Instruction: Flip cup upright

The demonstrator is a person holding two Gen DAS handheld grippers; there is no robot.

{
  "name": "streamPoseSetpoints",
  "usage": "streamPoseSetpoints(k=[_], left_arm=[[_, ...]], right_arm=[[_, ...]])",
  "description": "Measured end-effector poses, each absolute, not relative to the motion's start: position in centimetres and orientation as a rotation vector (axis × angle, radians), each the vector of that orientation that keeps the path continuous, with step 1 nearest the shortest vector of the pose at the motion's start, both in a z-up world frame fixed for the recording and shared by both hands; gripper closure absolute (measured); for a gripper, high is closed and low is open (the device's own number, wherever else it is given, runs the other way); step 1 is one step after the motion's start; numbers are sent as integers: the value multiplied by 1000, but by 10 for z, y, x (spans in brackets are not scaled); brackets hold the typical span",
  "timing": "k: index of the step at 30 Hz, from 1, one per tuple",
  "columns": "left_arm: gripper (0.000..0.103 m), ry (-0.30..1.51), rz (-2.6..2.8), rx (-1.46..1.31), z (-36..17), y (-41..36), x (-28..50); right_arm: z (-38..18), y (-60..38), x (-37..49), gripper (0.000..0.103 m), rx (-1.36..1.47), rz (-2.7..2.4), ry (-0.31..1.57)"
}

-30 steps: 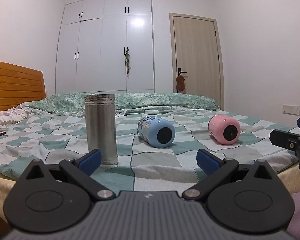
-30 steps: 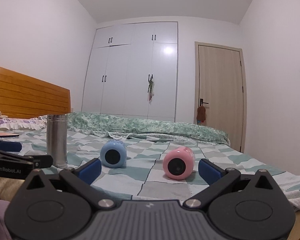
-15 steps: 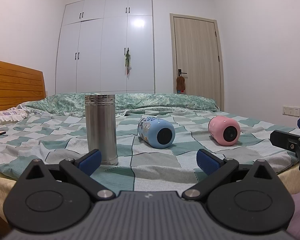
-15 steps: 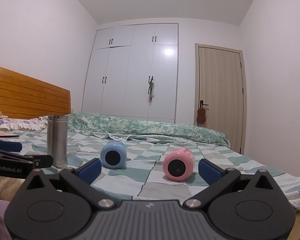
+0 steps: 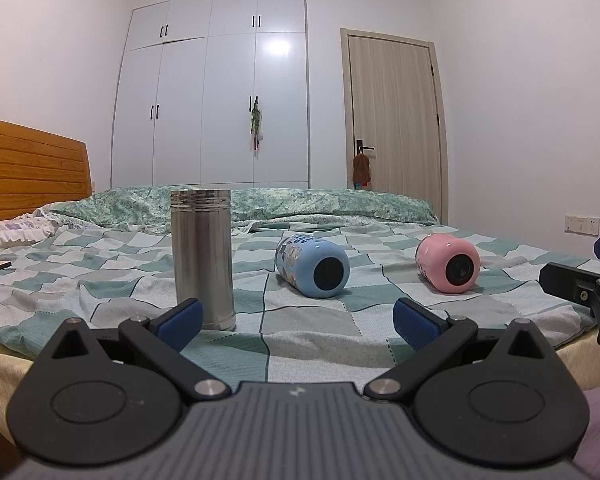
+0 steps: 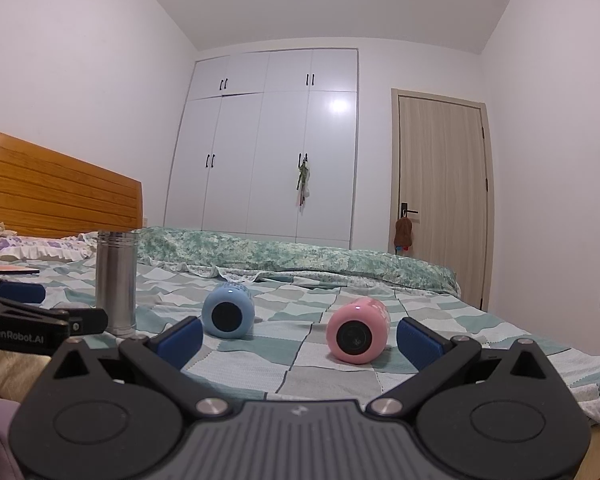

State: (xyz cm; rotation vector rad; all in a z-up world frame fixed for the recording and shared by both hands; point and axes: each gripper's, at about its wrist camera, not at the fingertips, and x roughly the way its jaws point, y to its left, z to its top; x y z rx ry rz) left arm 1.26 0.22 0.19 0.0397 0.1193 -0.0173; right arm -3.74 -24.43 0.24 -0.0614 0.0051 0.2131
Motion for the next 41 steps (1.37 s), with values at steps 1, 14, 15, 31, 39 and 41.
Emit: streamPoseSetpoints(k=[1,14,15,31,39,41], left_arm=[[0,119,-18,39,2,2,12],[0,118,-20,39,2,1,12],[0,118,-20,39,2,1,12],[0,115,-17,38,3,0,11],[0,114,-20,37,3,-1,10],[0,116,-21,36,3,0,10]], right_arm=[[2,-244,-38,0,-62,214,4],[3,-243,-39,0,-63,215,2],[3,-243,-39,0,-63,215,2],[2,-243,-39,0,-65,217,0],[2,-243,-39,0,-65,217,-1],[2,-243,-39,0,-65,216,-1]])
